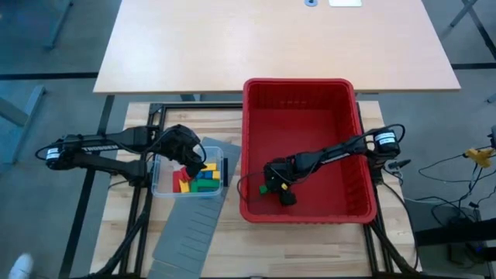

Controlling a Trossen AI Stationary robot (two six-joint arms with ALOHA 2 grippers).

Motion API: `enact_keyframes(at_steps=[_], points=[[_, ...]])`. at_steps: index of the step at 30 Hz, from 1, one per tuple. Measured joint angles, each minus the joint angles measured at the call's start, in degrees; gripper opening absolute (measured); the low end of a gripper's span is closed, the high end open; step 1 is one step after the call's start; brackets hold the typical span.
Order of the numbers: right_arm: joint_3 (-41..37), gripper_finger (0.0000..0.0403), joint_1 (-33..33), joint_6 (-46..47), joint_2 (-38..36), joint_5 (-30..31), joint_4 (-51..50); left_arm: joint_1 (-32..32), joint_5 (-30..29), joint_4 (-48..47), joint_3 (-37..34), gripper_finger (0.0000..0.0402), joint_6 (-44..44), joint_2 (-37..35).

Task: Sort blocks
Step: Remove the green block from the red bin

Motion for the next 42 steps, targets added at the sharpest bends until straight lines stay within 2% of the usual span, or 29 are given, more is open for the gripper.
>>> enact_keyframes(at_steps=[9, 15, 21, 26, 33, 42], points=[[1.3, 0.0113, -0.3, 7.3, -6.0, 4.8, -5.7, 0.0, 0.0, 1.5, 0.0, 0.0274, 0.8, -1.5], [1.3, 0.0113, -1.1, 16.3, -13.4, 5.0, -4.0, 0.0, 0.0, 9.2, 0.0, 0.0274, 2.8, -3.1], [1.3, 0.0113, -2.4, 25.2, -20.8, 6.1, 5.7, 0.0, -0.5, 22.3, 0.0, 0.0274, 5.1, -3.1], [1.3, 0.0113, -2.9, 28.6, -24.1, 6.0, 20.2, 0.0, -0.5, 36.6, 0.0, 0.0274, 7.2, -1.6], [1.4, 0.0113, -3.1, 33.5, -23.0, 6.0, 38.4, 0.0, -0.6, 51.2, 0.1, 0.0274, 10.3, 2.1], [1.4, 0.0113, -3.2, 36.5, -20.7, 6.0, 45.9, 0.0, -0.1, 62.7, 0.1, 0.0274, 10.4, 8.8]])
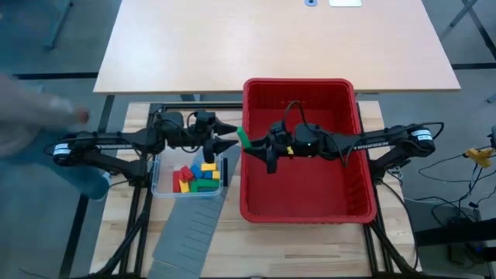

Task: Sort blocks
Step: Remove the green block from the red bin

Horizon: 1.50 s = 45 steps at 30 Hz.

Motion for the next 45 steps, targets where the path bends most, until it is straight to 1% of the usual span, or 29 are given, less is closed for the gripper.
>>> enact_keyframes(at_steps=[5, 13, 14, 16, 19, 20, 23, 29, 32, 35, 38, 42, 45], points=[[0.0, 0.0113, -0.1, -0.1, 0.0, 0.0, 1.1, 0.0, 0.0, 7.0, 0.0, 0.0274, -0.7, 3.6], [0.0, 0.0113, -0.1, -0.4, 0.4, 0.0, 0.8, 0.0, 0.1, 14.7, 0.0, 0.027, -3.3, 7.6], [0.0, 0.0113, -0.1, -0.6, 0.4, 0.0, 0.8, 0.0, 0.1, 15.0, 0.0, 0.0261, -3.3, 7.8], [0.0, 0.0113, -0.2, -0.8, 0.4, 0.2, 0.9, 0.0, 0.2, 15.0, 0.0, 0.0225, -3.3, 7.9], [0.0, 0.0117, -0.5, -0.8, 0.4, 0.3, 0.7, 0.0, 0.5, 14.9, 0.0, 0.0134, -2.1, 8.0], [0.0, 0.0121, -0.6, -1.2, 0.4, 0.0, 0.8, 0.0, 1.4, 15.0, 0.0, 0.0108, -2.4, 8.0], [0.0, 0.0128, -0.9, -1.3, 0.4, 0.3, 1.0, 0.1, 3.3, 14.9, 0.0, 0.0108, -1.9, 7.9], [0.0, 0.0134, -1.9, -2.2, 0.3, 0.5, 1.2, 0.6, 3.7, 13.3, 0.0, 0.0108, -1.1, 6.5], [0.0, 0.0146, -2.3, -2.5, -0.4, 0.9, 1.3, 0.7, 3.6, 9.5, 0.0, 0.0108, 0.6, 3.8], [0.0, 0.0159, -2.6, -3.4, -1.6, 2.5, 1.3, 0.9, 4.4, 3.1, -0.1, 0.0108, 2.1, -0.8], [0.0, 0.0166, -3.2, -3.9, -2.5, 2.4, 0.9, 0.9, 4.6, -5.2, -0.1, 0.0108, 3.2, -5.6], [0.0, 0.0166, -4.6, -4.0, -4.0, 2.0, 0.1, 1.0, 4.1, -15.7, -0.1, 0.0108, 3.2, -12.3], [0.0, 0.016, -5.8, -4.0, -5.1, 2.0, -0.8, 0.9, 3.3, -26.8, -0.1, 0.0108, 3.2, -16.6]])
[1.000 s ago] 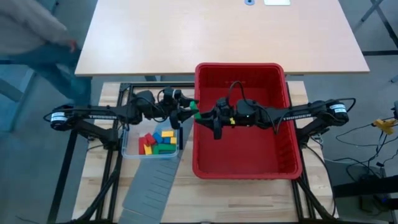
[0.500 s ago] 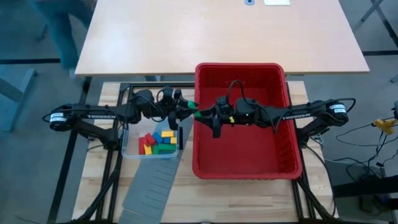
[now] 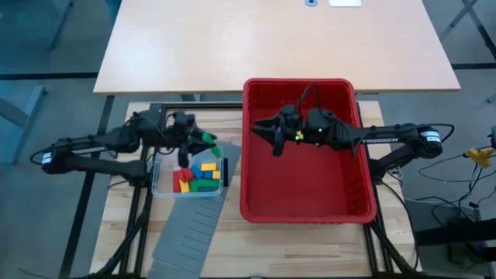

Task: Sort blocks
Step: Remove the green block from the red bin, then adjust the red bin

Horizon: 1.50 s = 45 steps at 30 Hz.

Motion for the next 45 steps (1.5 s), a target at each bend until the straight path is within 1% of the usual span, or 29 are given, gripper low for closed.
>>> enact_keyframes(at_steps=[2, 5, 9, 12, 16, 17, 18, 21, 23, 25, 28, 31, 33, 36, 39, 40, 41, 45], points=[[0.0, 0.0156, -0.5, -0.1, -0.3, -0.1, -0.6, 0.0, -1.5, -8.1, 0.0, 0.0108, 0.0, -2.1], [0.0, 0.015, -1.0, -0.6, -0.7, -0.4, -1.6, 0.0, -1.9, -18.8, 0.0, 0.0108, -0.2, -4.1], [0.0, 0.0142, -1.6, -1.2, -1.0, -0.3, -3.1, 0.0, -2.0, -30.9, -0.1, 0.0108, -0.9, -4.0], [0.0, 0.0138, -1.9, -2.4, -0.9, 0.7, -3.8, -0.1, -2.1, -35.2, -0.3, 0.0108, -1.1, -3.5], [0.0, 0.0135, -2.1, -3.7, -1.7, 2.4, -4.6, -0.1, -2.1, -34.7, -2.5, 0.0109, -0.8, -3.2], [0.0, 0.0135, -2.2, -4.1, -2.0, 2.7, -4.9, -0.1, -2.2, -33.8, -3.3, 0.0121, -0.8, -3.3], [0.0, 0.0135, -2.3, -4.3, -2.3, 2.9, -4.9, -0.1, -2.2, -33.1, -4.2, 0.0143, -0.8, -3.6], [0.0, 0.0137, -2.3, -5.2, -3.2, 4.1, -5.9, -0.1, -3.4, -32.3, -6.8, 0.0227, -1.4, -3.9], [0.0, 0.0139, -2.3, -5.7, -3.7, 4.5, -7.4, -0.1, -3.7, -31.0, -8.4, 0.0272, -2.1, -4.2], [0.0, 0.014, -2.2, -5.8, -4.0, 5.1, -8.3, -0.1, -3.8, -30.3, -9.5, 0.0301, -2.5, -4.4], [0.0, 0.0136, -2.3, -6.0, -4.5, 5.5, -9.2, -0.1, -4.0, -28.6, -9.8, 0.0311, -2.6, -4.4], [0.0, 0.0128, -2.5, -6.9, -5.0, 5.5, -9.3, -0.1, -5.2, -26.0, -9.2, 0.029, -1.6, -4.8], [0.0, 0.0116, -2.8, -7.5, -5.6, 5.5, -9.4, -0.1, -6.1, -23.8, -7.8, 0.0256, -0.1, -5.1], [0.0, 0.0084, -3.5, -9.4, -7.0, 5.6, -9.4, -0.1, -7.1, -22.7, -5.0, 0.0173, 3.6, -5.5], [0.0, 0.0029, -3.8, -13.3, -9.1, 5.9, -9.8, -0.1, -7.8, -22.7, -2.4, 0.0063, 8.2, -6.1], [0.0, 0.0015, -4.0, -15.2, -9.9, 6.6, -10.3, -0.1, -7.8, -22.7, -1.8, 0.0033, 9.3, -6.4], [0.0, 0.0008, -4.0, -16.9, -10.9, 7.6, -11.0, -0.1, -7.8, -22.7, -1.2, 0.0018, 9.9, -6.8], [0.0, 0.0003, -4.1, -20.7, -15.6, 13.2, -16.8, -0.1, -7.8, -22.4, -0.3, 0.0002, 11.2, -8.7]])
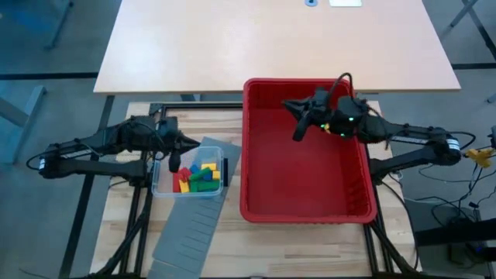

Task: Sort blocks
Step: Adjust the red bin

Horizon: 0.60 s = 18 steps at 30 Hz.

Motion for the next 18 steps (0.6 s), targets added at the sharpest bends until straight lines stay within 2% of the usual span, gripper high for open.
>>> enact_keyframes(at_steps=[3, 6, 10, 12, 14, 18], points=[[0.0, 0.0002, 0.0, 0.6, -3.9, 4.6, -9.3, 0.0, -0.2, 0.2, 0.0, 0.0001, 0.0, -1.3], [0.0, 0.0001, 0.0, 5.5, -7.7, 12.0, -22.3, 0.0, -0.4, 0.9, 0.0, 0.0, -1.2, -1.5], [0.0, 0.0003, 0.0, 21.1, -12.2, 23.4, -42.3, 0.0, -0.4, 2.1, 0.0, 0.0, -2.5, -1.0], [0.0, 0.0005, 0.0, 29.5, -14.6, 24.7, -50.7, 0.0, -0.4, 3.3, 0.0, 0.0002, -3.0, -0.5], [0.0, 0.0016, 0.0, 33.9, -16.9, 23.6, -56.5, 0.0, -0.4, 4.2, 0.0, 0.0007, -3.3, 0.1], [0.0, 0.0066, 0.0, 40.4, -19.9, 21.7, -65.4, 0.0, -0.4, 6.4, 0.0, 0.0024, -3.5, 1.6]])
